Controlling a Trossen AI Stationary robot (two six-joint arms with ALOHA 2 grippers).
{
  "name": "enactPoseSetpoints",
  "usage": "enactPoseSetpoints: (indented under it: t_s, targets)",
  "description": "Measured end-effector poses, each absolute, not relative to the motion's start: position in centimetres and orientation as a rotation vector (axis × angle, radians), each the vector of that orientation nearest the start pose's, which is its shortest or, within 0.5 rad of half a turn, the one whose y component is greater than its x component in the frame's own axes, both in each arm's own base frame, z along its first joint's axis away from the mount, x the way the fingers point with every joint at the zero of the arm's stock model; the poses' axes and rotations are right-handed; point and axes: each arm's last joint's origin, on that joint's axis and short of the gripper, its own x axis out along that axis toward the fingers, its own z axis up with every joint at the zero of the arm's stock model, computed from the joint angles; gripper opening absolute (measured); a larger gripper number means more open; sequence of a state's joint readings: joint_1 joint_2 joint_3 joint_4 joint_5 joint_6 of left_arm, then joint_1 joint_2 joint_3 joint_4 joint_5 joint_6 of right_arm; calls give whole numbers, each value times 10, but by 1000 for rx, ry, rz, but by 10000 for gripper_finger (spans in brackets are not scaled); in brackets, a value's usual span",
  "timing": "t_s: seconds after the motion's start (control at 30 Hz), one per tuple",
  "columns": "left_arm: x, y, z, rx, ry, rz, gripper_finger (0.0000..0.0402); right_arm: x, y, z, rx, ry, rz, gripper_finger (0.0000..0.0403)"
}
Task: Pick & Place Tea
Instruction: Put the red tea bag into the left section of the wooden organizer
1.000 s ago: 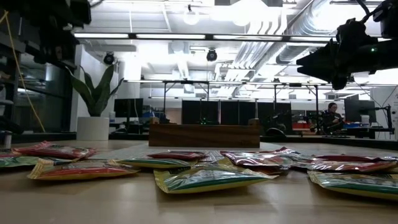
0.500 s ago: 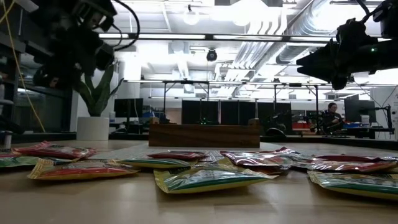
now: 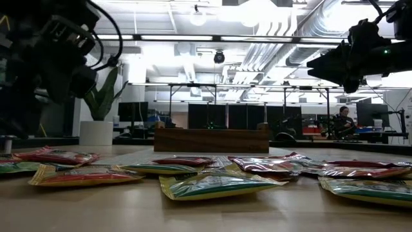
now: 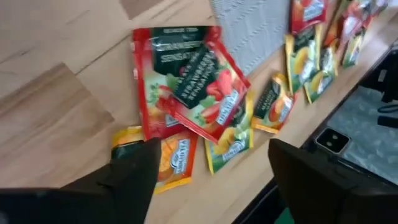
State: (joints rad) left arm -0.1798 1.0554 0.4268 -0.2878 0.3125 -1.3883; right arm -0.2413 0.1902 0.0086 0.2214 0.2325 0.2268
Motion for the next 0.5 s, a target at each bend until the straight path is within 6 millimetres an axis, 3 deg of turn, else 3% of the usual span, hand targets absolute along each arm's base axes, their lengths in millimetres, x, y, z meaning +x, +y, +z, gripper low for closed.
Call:
enactPoseSetpoints:
  t_s: [0.27,0.5]
  targets:
    - [185,-42,146,-1372,1114,377,314,104,-32,172,222,-94,-467,165]
    - [202,-45,138,-1429,1086,327,314,104,-32,172,222,-93,-467,165]
